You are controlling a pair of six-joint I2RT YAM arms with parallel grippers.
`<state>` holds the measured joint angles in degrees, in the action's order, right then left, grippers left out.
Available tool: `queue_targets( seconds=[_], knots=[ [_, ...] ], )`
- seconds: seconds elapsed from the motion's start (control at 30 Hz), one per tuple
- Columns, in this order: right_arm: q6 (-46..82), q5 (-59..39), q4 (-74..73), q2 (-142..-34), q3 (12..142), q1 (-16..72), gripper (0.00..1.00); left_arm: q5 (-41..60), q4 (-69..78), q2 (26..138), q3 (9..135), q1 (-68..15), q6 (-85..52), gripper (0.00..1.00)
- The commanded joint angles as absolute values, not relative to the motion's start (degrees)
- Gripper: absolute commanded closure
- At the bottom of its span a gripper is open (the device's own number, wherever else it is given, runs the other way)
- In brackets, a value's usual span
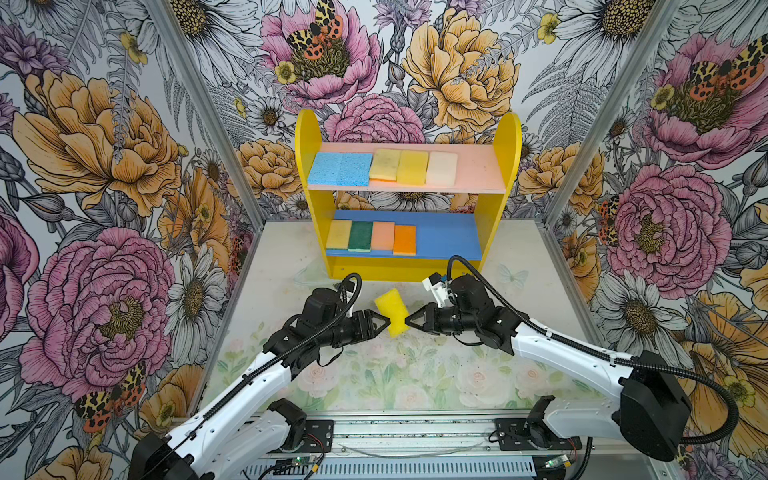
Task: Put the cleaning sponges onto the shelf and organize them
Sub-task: 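Open and withdraw the left gripper while the right carries the sponge to the shelf, then lower the yellow sponge onto the blue shelf beside the orange sponge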
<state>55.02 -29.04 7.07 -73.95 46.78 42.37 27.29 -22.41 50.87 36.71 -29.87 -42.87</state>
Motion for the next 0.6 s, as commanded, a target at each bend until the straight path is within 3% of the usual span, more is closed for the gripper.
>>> queue_targets(
  seconds=[0.0, 0.13, 0.57],
  knots=[
    [55.20, -26.68, 6.86, -72.31, 48.51, 42.43, 0.89, 29.79, -26.75, 47.82, 38.70, -26.56, -39.96, 0.25],
    [55.11, -25.17, 6.94, -71.12, 49.58, 41.30, 0.89, 28.44, -35.02, 44.66, 43.48, -21.45, -35.59, 0.02],
    [50.10, -10.70, 11.50, -72.19, 60.94, 33.29, 0.89, 16.27, -52.71, 41.92, 55.34, -6.27, -19.86, 0.01]
  ],
)
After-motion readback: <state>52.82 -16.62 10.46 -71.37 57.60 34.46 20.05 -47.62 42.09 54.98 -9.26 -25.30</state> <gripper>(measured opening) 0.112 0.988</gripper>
